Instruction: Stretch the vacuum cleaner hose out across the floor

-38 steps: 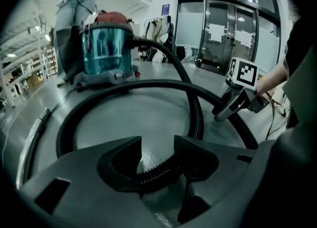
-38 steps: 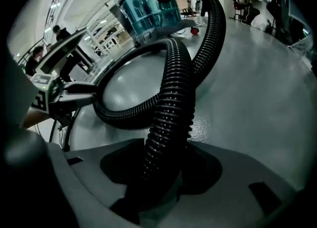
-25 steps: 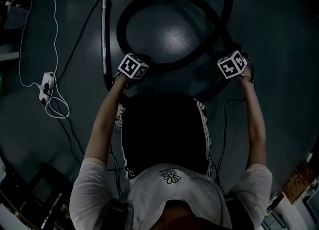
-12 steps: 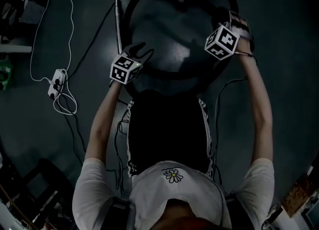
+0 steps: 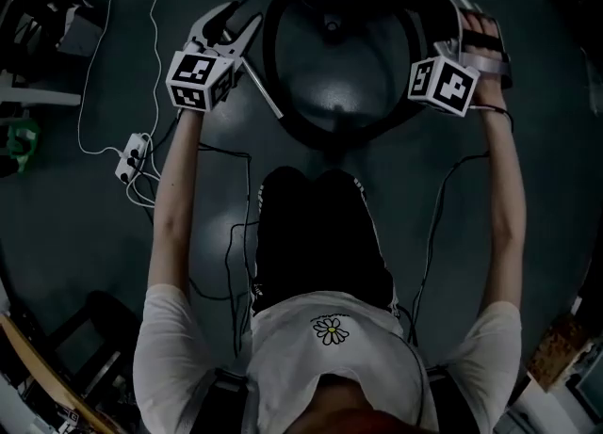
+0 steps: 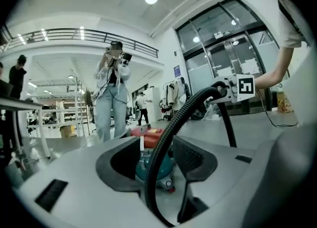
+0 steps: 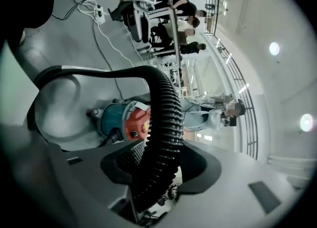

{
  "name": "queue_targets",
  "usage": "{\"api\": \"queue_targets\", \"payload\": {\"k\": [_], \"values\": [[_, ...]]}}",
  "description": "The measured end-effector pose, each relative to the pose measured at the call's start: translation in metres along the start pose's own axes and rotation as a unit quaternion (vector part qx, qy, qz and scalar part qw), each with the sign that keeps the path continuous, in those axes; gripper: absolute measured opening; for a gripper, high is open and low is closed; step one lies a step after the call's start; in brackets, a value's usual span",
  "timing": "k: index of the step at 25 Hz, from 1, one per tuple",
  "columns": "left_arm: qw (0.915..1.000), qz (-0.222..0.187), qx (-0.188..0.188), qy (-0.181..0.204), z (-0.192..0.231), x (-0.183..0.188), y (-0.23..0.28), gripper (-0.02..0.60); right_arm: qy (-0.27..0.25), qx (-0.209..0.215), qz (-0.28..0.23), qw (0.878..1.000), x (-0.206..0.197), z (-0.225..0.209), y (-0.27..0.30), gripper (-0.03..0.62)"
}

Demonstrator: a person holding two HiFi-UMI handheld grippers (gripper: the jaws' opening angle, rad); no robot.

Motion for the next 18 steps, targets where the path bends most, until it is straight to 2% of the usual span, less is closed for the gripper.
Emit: {"api": "queue_targets", "payload": {"k": [3, 6, 9, 11, 15, 18], "values": [[0.9988, -0.005, -0.042, 0.025, -0.011, 0.108, -0.025, 0.192, 0.001, -0.030, -0.034, 0.999, 0.011, -0.102, -0.048, 0.217], [0.9952, -0.002, -0.087, 0.045, -0.027, 0.221, -0.056, 0.192, -0.033, -0.048, -0.073, 0.996, 0.031, -0.203, -0.093, 0.215], [0.9867, 0.011, -0.150, 0.061, -0.051, 0.339, -0.093, 0.192, -0.068, -0.059, -0.099, 0.991, 0.043, -0.307, -0.138, 0.210], [0.9807, 0.011, -0.179, 0.077, -0.068, 0.412, -0.117, 0.193, -0.078, -0.070, -0.117, 0.988, 0.045, -0.373, -0.165, 0.209], [0.9757, -0.013, -0.174, 0.132, -0.089, 0.523, -0.149, 0.193, -0.088, -0.116, -0.156, 0.977, 0.053, -0.468, -0.209, 0.209], [0.9759, -0.025, -0.152, 0.155, -0.093, 0.568, -0.166, 0.193, -0.095, -0.150, -0.162, 0.971, 0.056, -0.503, -0.230, 0.209]]}}
Point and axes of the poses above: the fingertips, and each gripper's own axes: y forward along the fingers, z to its left, x out of its top, the point moved 9 cm from there along -y, backward along the fingers, and after that the axes turned 2 degrees about -x, right-handed, at the moved point
